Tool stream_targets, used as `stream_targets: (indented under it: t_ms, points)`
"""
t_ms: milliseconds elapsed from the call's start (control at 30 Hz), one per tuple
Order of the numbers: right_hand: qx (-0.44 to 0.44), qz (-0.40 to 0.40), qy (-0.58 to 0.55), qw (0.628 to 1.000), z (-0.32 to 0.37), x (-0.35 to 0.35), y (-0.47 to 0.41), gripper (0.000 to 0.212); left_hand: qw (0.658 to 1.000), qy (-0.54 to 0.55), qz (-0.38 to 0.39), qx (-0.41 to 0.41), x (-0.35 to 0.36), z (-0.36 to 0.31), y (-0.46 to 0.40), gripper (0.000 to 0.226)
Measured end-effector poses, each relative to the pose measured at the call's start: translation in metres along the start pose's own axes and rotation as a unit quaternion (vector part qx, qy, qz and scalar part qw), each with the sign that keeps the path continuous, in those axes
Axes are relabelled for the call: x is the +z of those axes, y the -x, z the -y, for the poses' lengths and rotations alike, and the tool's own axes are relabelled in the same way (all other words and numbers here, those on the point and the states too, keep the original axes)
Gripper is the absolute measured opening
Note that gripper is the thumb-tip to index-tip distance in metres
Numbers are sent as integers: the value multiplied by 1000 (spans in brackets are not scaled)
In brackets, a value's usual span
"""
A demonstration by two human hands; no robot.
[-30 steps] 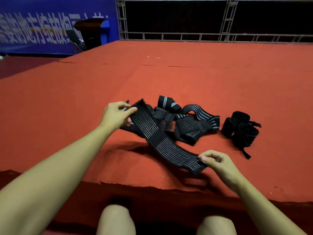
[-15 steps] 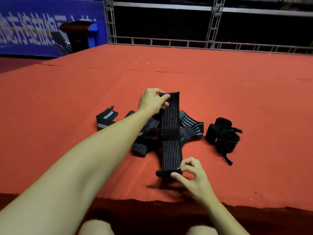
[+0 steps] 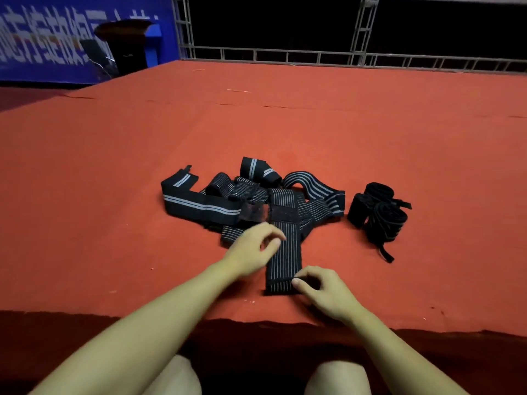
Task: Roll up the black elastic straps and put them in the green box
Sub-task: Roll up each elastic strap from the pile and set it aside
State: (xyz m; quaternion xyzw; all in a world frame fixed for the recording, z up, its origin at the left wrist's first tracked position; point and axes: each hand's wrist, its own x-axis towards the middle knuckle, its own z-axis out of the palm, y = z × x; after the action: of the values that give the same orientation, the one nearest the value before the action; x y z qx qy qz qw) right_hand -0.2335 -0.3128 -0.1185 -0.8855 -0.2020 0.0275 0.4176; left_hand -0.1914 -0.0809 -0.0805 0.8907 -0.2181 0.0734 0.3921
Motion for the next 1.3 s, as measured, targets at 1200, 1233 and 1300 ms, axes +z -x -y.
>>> stream_targets:
  t_ms: [1200,1233,1300]
  points:
    - [-81,-91,123,985,-15,17,4,9,977,-133,-23,167,39,23,56,14]
    - [-73,-95,125,985,-16,17,3,8,977,-136,-25,164,39,23,56,16]
    - [-52,-106,126,985,-18,17,0,9,976,-148,-27,156,39,23,57,21]
